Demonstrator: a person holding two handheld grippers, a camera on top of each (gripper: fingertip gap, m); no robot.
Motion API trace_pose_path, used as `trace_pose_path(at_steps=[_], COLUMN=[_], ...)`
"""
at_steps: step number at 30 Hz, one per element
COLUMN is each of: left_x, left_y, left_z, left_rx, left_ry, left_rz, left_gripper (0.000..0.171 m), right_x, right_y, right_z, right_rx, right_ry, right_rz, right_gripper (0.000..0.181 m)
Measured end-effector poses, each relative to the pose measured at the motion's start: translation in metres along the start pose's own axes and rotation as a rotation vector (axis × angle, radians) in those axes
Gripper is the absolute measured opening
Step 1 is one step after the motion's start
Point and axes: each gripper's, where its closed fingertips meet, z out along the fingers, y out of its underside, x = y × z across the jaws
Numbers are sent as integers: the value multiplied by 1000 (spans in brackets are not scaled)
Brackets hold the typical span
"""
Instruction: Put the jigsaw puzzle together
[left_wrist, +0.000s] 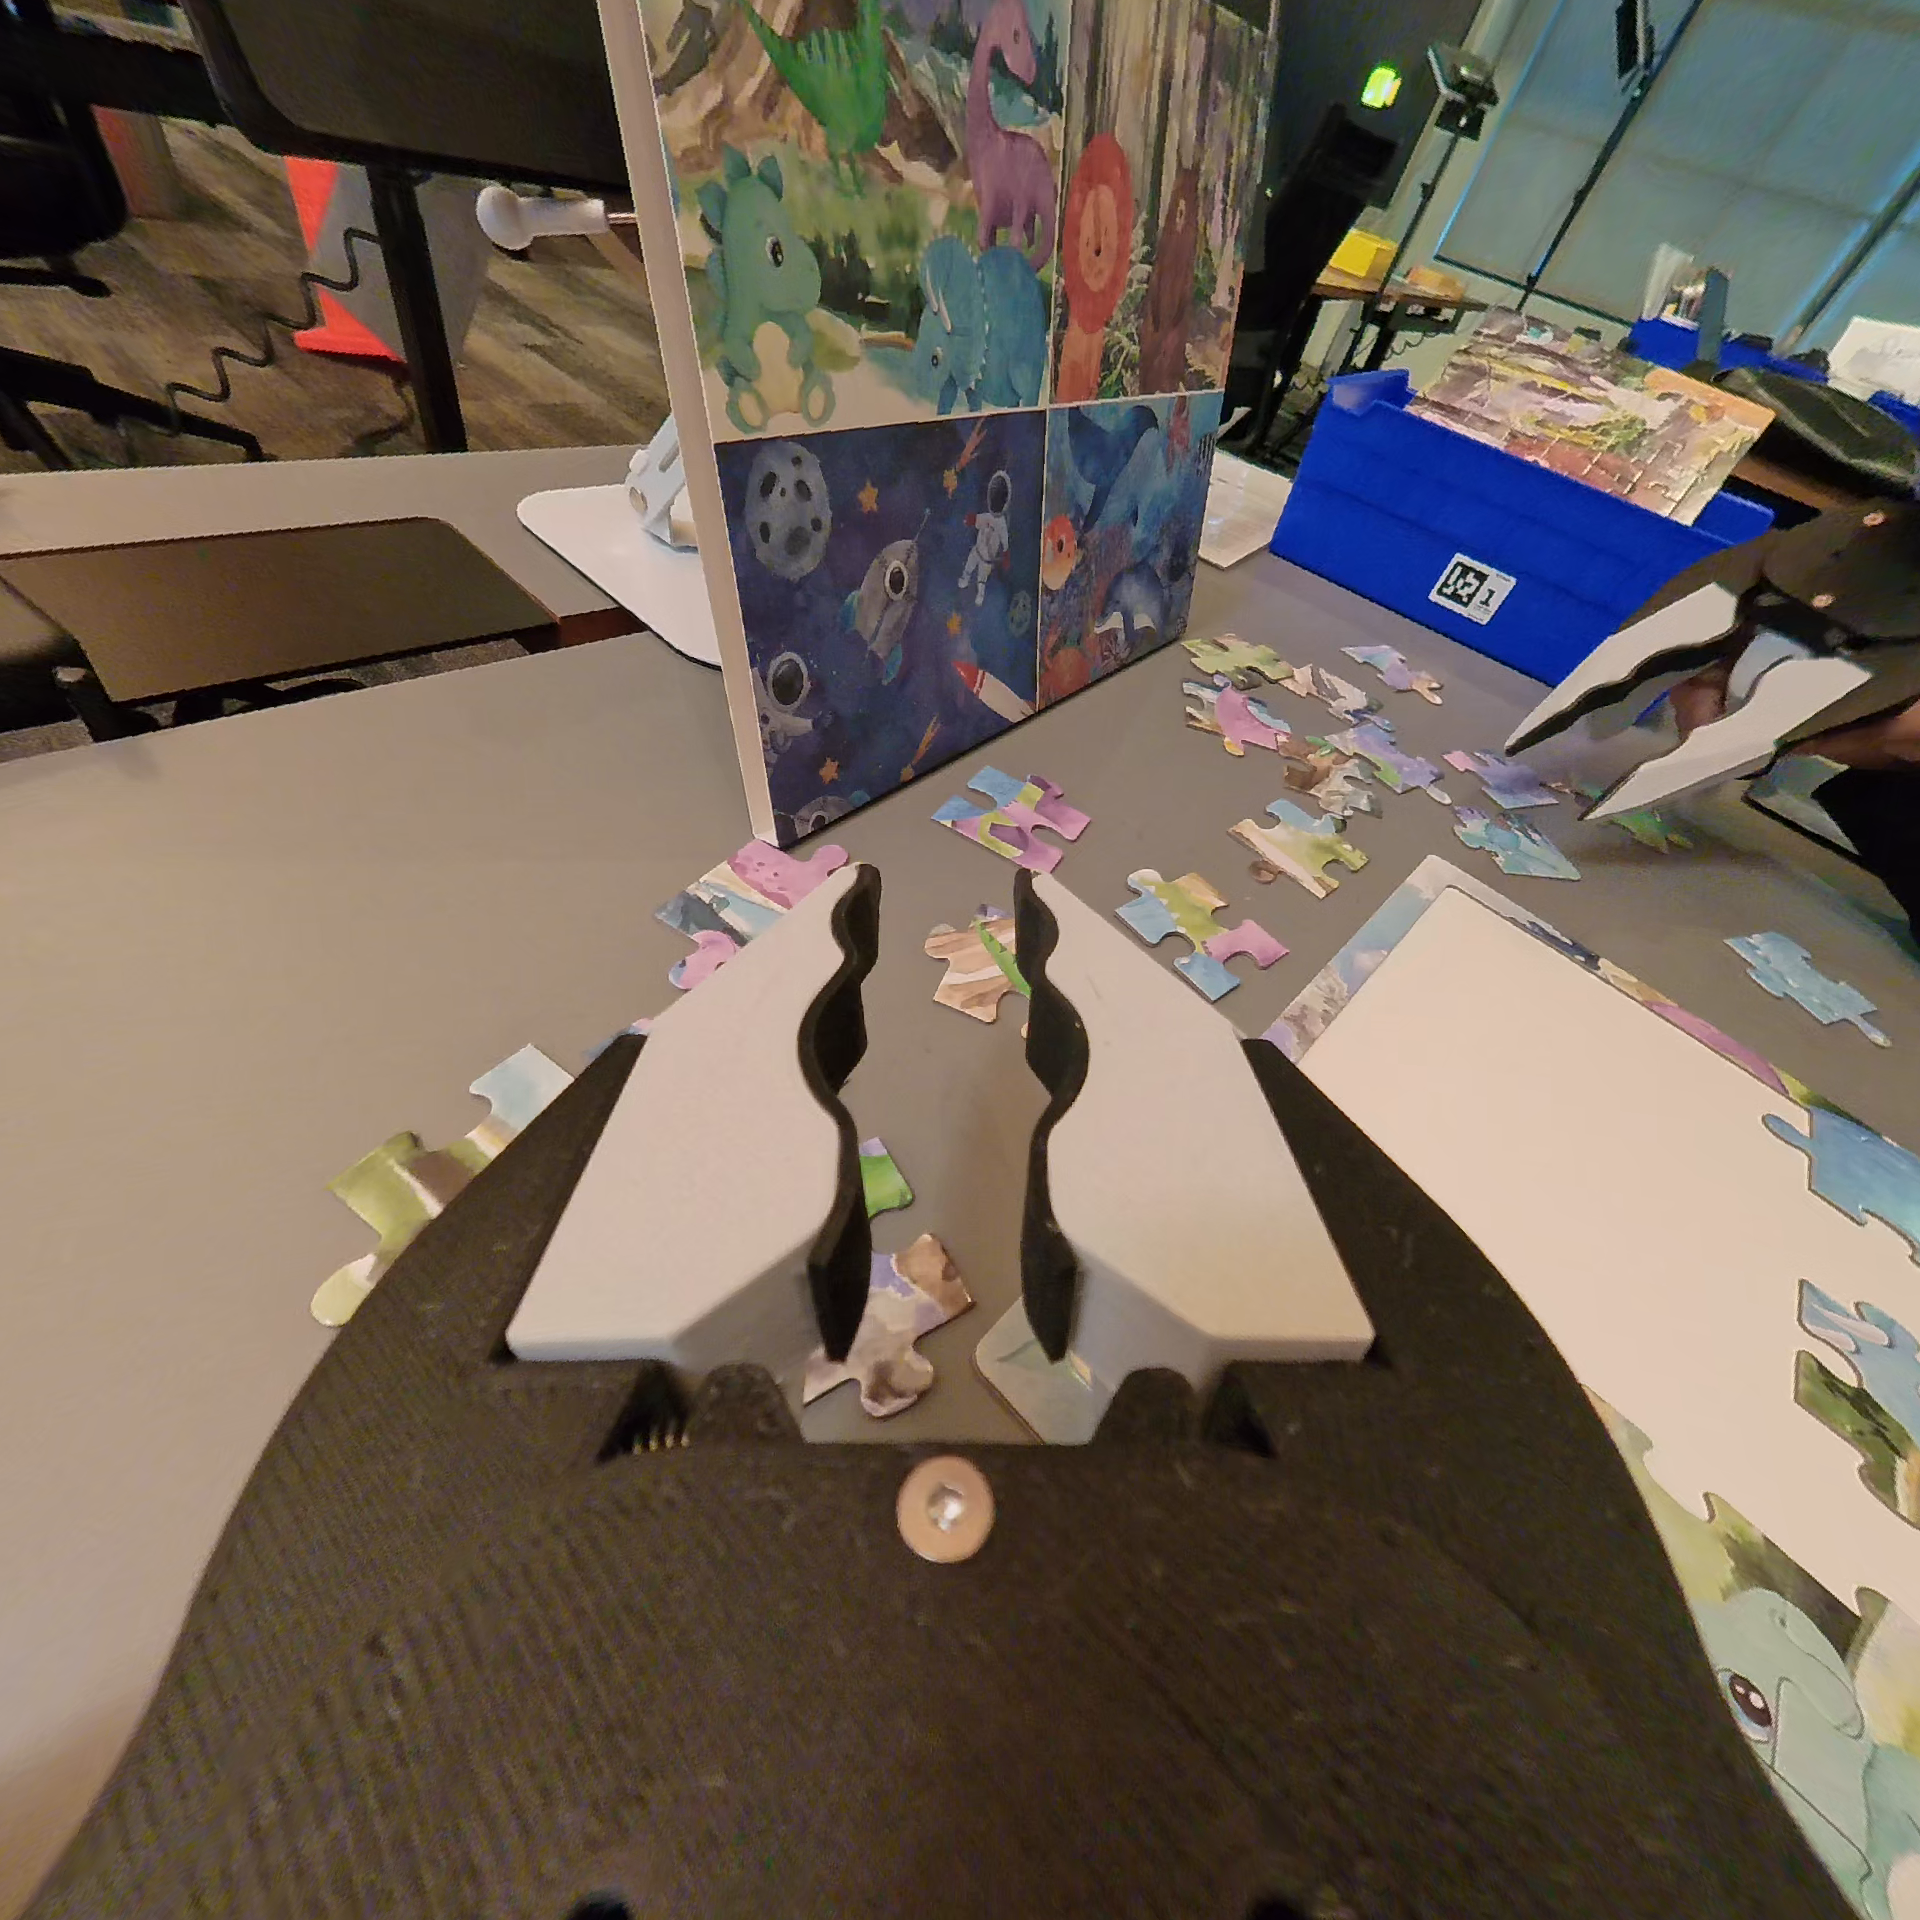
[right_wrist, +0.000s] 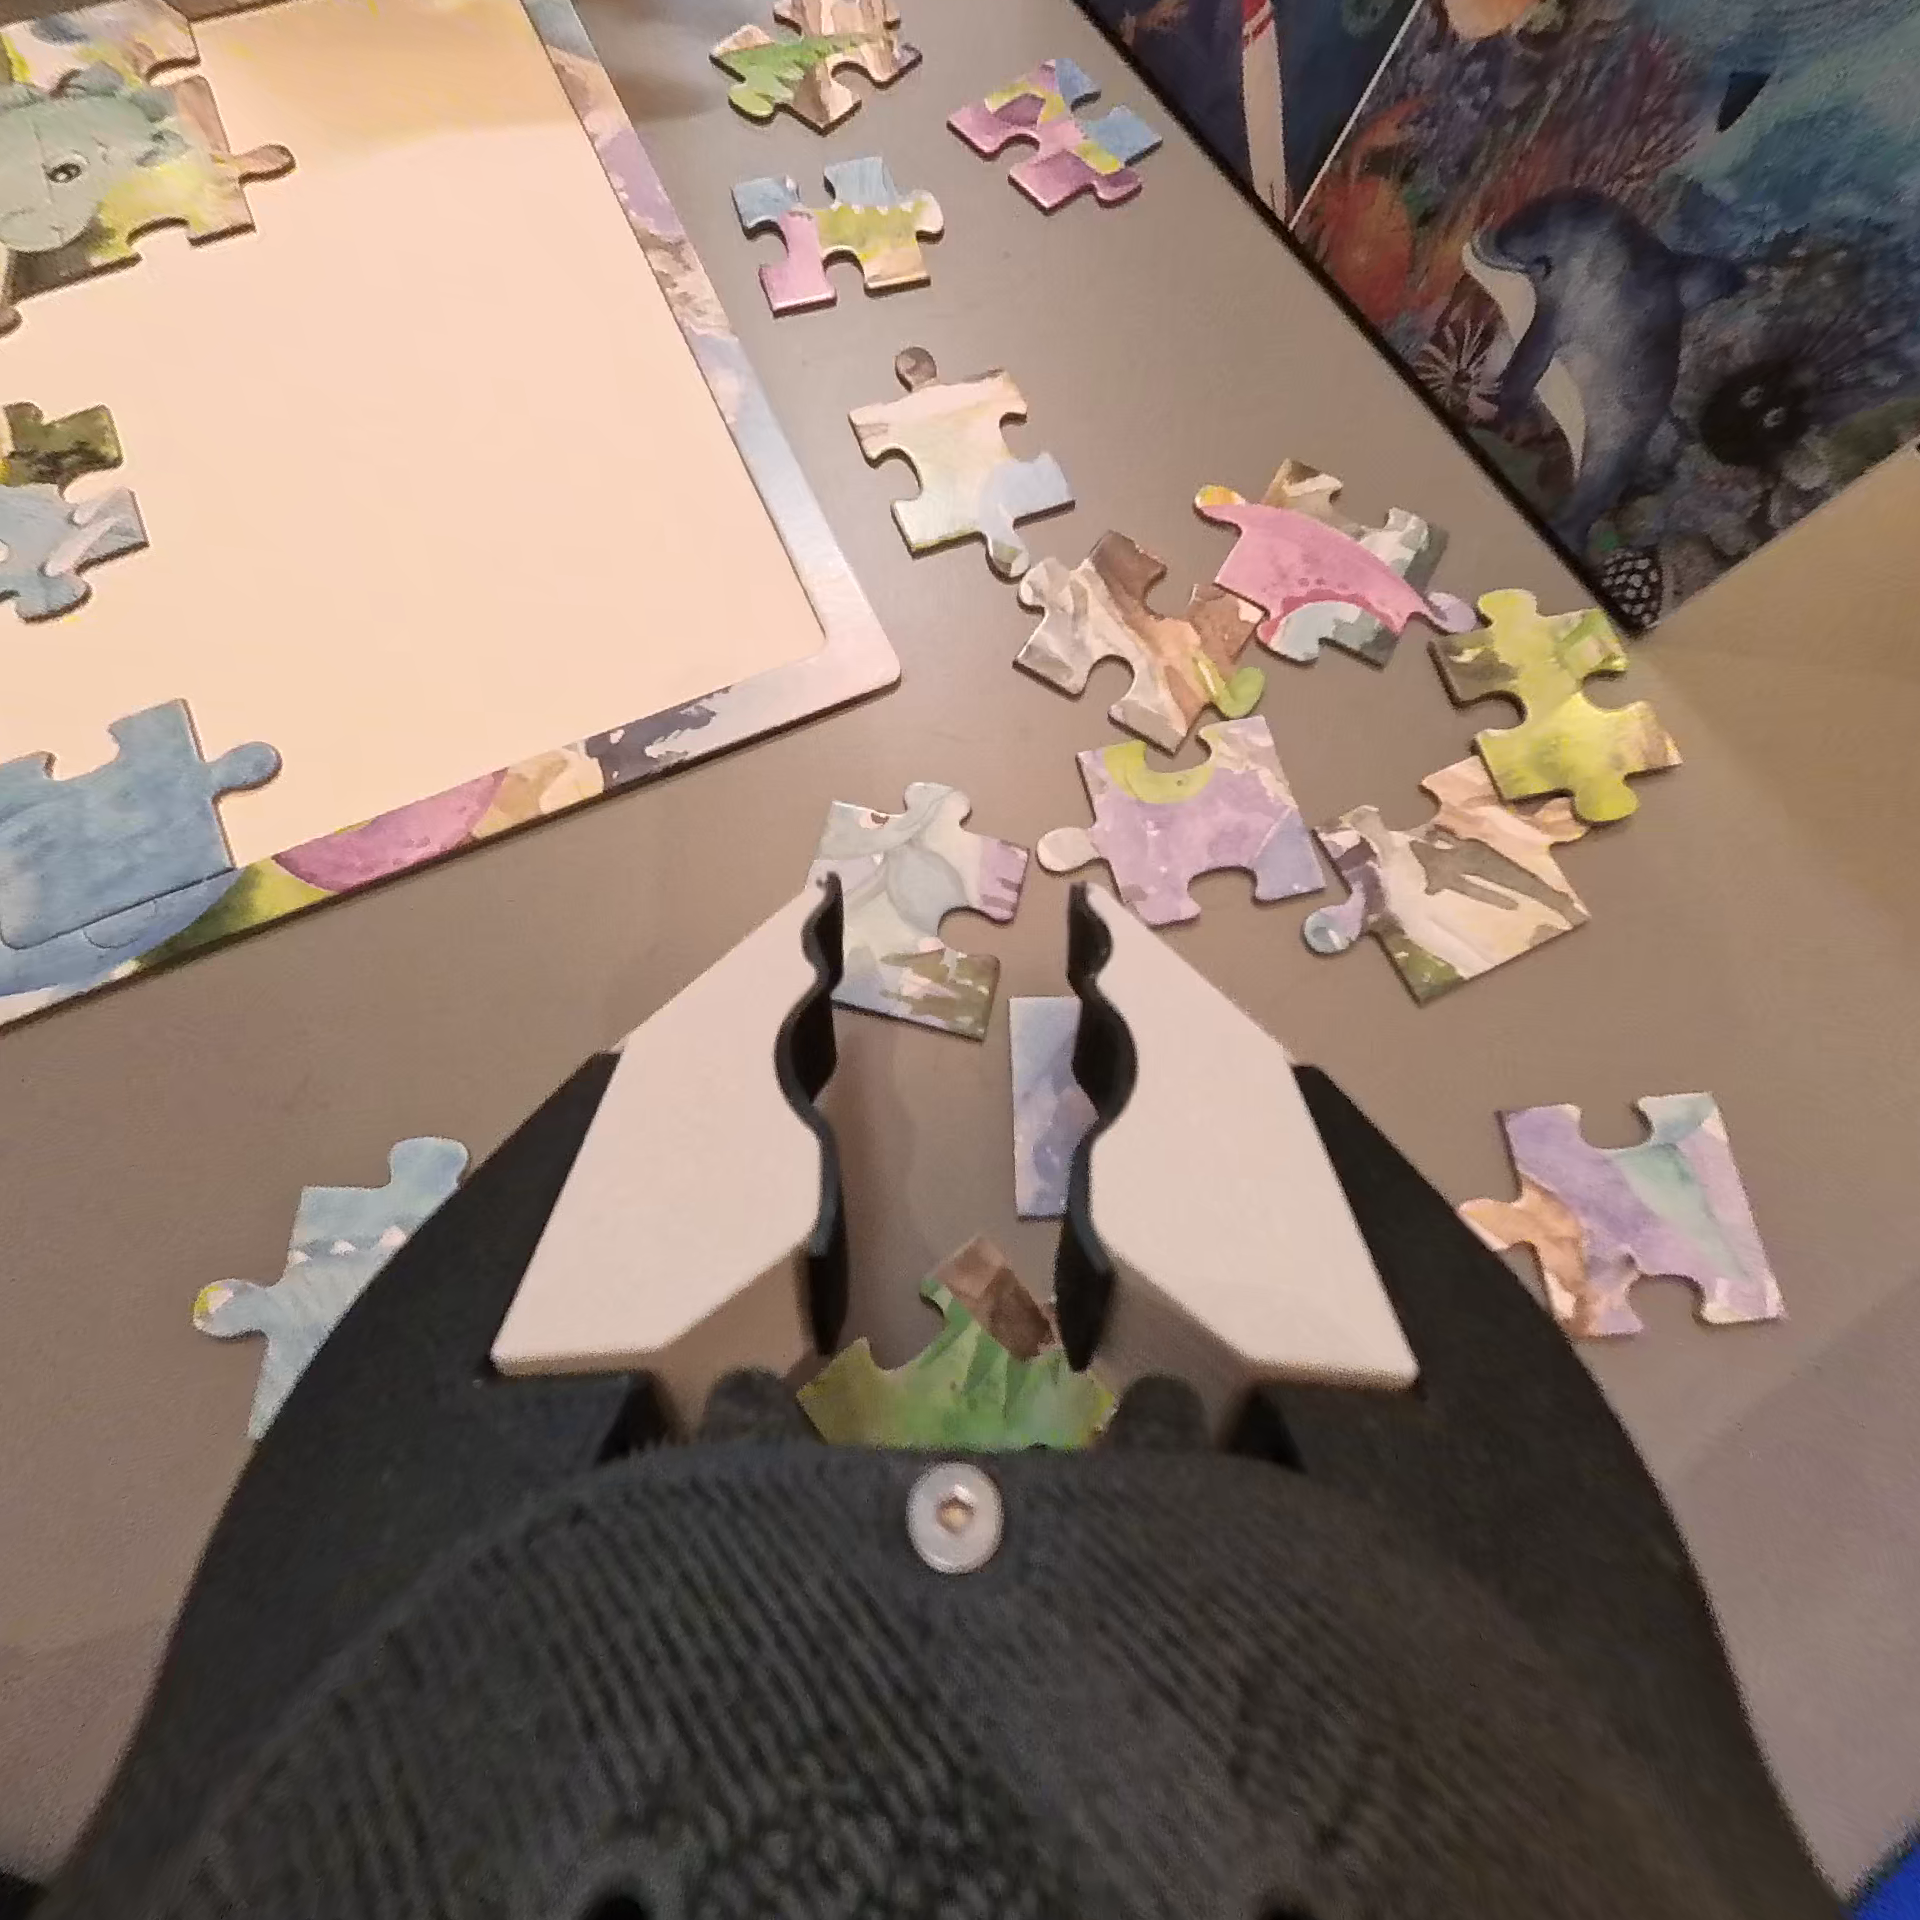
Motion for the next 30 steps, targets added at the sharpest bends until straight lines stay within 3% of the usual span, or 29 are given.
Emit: trace_pose_path(at_steps=[12, 25, 30], left_x=[0, 1, 1], left_y=[1, 1, 1], left_z=[0, 1, 1], left_rx=[-3, -4, -5], left_ry=[2, 3, 3], left_rz=[-2, -1, 0], left_gripper=[24, 25, 25], right_x=[-2, 56, 57], right_y=[7, -26, -33], right_z=[6, -28, -30], right_rx=[-29, 185, 242], right_ry=[-23, 318, 311], right_rz=[25, 24, 64], right_gripper=[50, 36, 30])
